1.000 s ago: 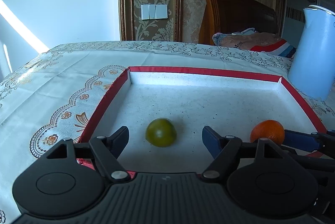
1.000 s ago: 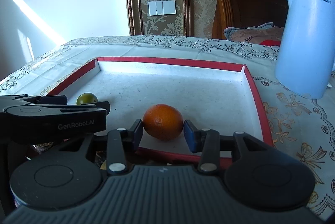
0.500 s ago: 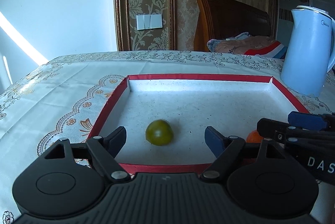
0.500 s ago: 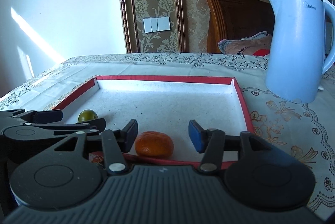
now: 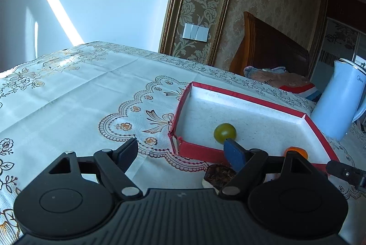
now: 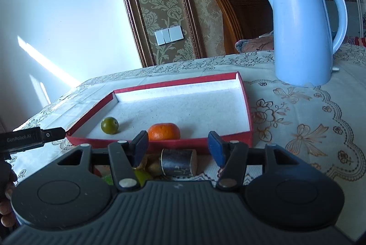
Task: Organize fruits
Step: 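Withdraw both tools from the tray back toward the fruit row, then grasp a second dark green tomato with the right tool while the left grasps a large orange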
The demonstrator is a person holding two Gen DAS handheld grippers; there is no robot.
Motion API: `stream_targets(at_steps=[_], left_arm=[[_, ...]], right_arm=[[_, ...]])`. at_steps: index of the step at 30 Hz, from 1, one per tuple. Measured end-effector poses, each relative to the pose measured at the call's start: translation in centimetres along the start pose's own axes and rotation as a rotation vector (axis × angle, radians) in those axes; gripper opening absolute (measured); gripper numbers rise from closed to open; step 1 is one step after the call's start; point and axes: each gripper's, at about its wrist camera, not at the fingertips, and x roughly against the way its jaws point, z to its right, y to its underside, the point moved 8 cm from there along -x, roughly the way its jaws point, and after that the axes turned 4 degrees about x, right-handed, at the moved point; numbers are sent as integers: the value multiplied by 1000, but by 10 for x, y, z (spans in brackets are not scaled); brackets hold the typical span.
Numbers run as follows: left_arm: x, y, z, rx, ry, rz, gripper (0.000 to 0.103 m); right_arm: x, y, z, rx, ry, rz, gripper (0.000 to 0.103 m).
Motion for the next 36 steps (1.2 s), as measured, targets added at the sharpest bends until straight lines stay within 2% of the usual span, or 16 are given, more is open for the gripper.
stream_targets(at_steps=[5,8,10,12,16,20,21,22,29,36], left_arm=[[15,15,-9,-70,-12,-14,82],[23,24,-1,-132,30,-36,82],[29,29,7,-189,51,-22,82],[36,34,17,-249,71,-12,82],[45,40,34,-342,113,14,82],[43,43,39,-363,114,3,82],[42,44,39,-360,114,-3,82],[41,44,38,-352,115,-9,82],[34,45,28,-305,117,-56,82],[39,46,32,-317,160,-42,82]], right_arm=[[18,15,-14,42,-47,-25,55],[21,24,-26,84,-59,-54,55],[23,27,-33,120,-53,-64,54],[22,30,-38,156,-43,-77,46],[18,33,-46,208,-33,-107,46],[12,33,-52,253,-27,-129,43],[10,32,-53,261,-24,-137,34],[7,32,-54,269,-26,-148,31],[-5,25,-54,252,-45,-166,30],[-5,27,-49,194,-75,-167,31]])
